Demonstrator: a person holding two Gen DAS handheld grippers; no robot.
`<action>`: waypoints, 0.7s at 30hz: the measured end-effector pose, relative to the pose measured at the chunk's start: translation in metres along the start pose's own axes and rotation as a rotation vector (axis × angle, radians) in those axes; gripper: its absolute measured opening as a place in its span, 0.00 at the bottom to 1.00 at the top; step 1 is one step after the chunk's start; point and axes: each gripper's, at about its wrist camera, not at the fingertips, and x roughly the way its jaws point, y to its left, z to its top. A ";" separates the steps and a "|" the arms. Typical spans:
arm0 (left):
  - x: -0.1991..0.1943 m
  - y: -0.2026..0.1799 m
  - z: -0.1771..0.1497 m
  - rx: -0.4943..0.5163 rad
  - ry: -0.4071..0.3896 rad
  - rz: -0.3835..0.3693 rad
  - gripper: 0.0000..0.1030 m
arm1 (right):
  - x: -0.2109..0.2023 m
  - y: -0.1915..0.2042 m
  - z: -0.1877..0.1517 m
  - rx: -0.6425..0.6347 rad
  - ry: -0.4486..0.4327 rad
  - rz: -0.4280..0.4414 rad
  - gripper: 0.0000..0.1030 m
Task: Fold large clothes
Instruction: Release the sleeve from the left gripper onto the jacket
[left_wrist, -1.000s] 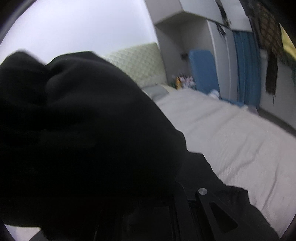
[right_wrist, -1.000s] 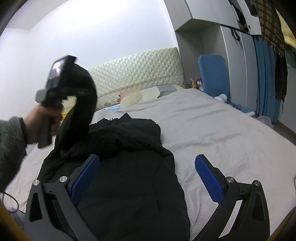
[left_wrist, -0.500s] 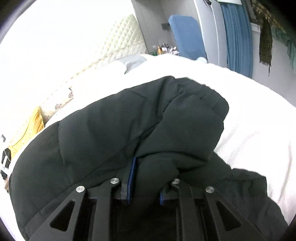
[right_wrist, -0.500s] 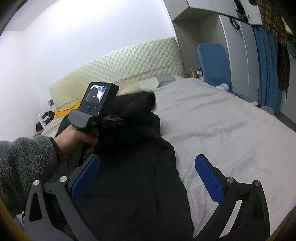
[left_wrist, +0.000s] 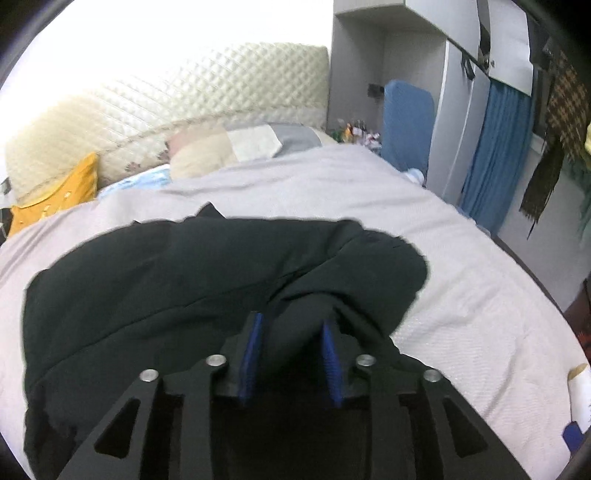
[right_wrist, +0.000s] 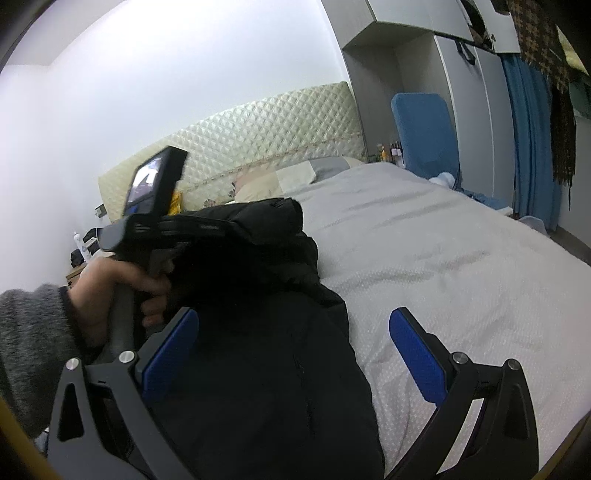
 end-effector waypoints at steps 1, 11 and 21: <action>-0.008 0.000 0.001 -0.001 -0.020 0.001 0.48 | -0.001 0.000 0.000 -0.002 -0.003 -0.001 1.00; -0.135 0.009 0.002 0.023 -0.201 0.027 0.61 | -0.017 0.013 0.002 -0.055 -0.056 0.030 1.00; -0.238 0.032 -0.062 -0.023 -0.232 0.047 0.61 | -0.034 0.040 -0.002 -0.145 -0.076 0.068 1.00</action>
